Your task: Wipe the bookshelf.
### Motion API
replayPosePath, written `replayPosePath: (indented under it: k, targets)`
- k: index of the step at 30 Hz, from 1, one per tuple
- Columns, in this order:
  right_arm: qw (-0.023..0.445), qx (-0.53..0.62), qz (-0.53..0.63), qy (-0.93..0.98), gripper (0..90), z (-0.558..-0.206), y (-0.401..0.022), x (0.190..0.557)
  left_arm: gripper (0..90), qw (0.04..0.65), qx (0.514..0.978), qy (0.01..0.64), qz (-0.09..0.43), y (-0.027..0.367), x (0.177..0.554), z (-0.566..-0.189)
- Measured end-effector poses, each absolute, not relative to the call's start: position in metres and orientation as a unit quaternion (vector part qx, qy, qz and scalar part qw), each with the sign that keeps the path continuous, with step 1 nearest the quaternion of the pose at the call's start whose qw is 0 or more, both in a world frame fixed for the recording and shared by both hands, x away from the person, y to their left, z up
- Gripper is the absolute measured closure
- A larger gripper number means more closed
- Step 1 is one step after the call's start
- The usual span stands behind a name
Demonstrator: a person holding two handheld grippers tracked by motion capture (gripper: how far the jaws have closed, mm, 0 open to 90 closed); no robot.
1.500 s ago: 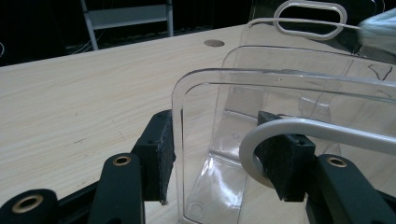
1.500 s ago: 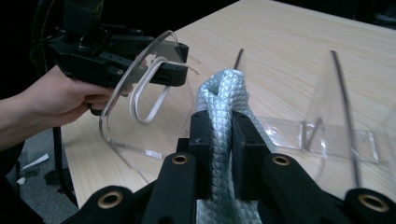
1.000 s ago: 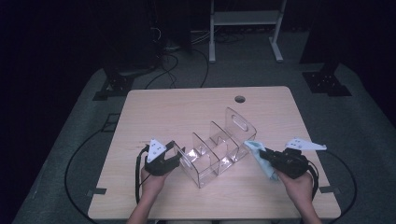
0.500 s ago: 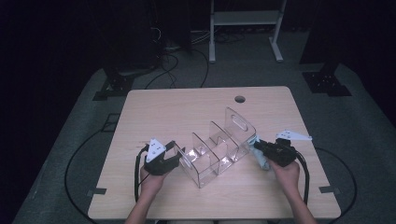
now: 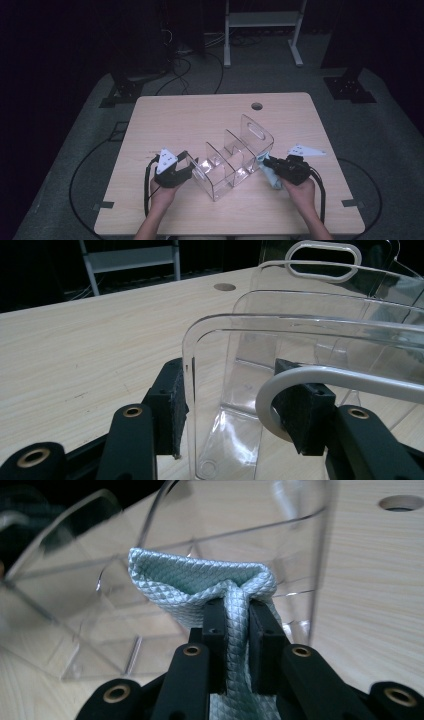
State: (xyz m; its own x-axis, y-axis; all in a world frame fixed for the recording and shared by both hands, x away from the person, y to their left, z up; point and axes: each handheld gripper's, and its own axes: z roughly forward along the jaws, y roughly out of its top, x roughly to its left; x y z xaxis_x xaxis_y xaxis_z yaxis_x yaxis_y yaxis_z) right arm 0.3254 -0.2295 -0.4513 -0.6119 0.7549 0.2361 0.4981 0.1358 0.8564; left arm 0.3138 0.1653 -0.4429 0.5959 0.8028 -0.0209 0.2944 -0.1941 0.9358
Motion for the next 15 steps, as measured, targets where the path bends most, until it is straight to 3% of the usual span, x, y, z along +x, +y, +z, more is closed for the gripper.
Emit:
replayPosePath:
  k: [8,15]
  targets:
    - [0.138,0.456,0.509,0.717,79.8,-0.445,-0.251,0.346,48.2,0.514,0.732,0.374,0.247,0.165,0.314,-0.443]
    - [0.138,0.427,0.516,0.729,79.8,-0.436,-0.238,0.337,48.1,0.513,0.732,0.373,0.248,0.165,0.314,-0.443]
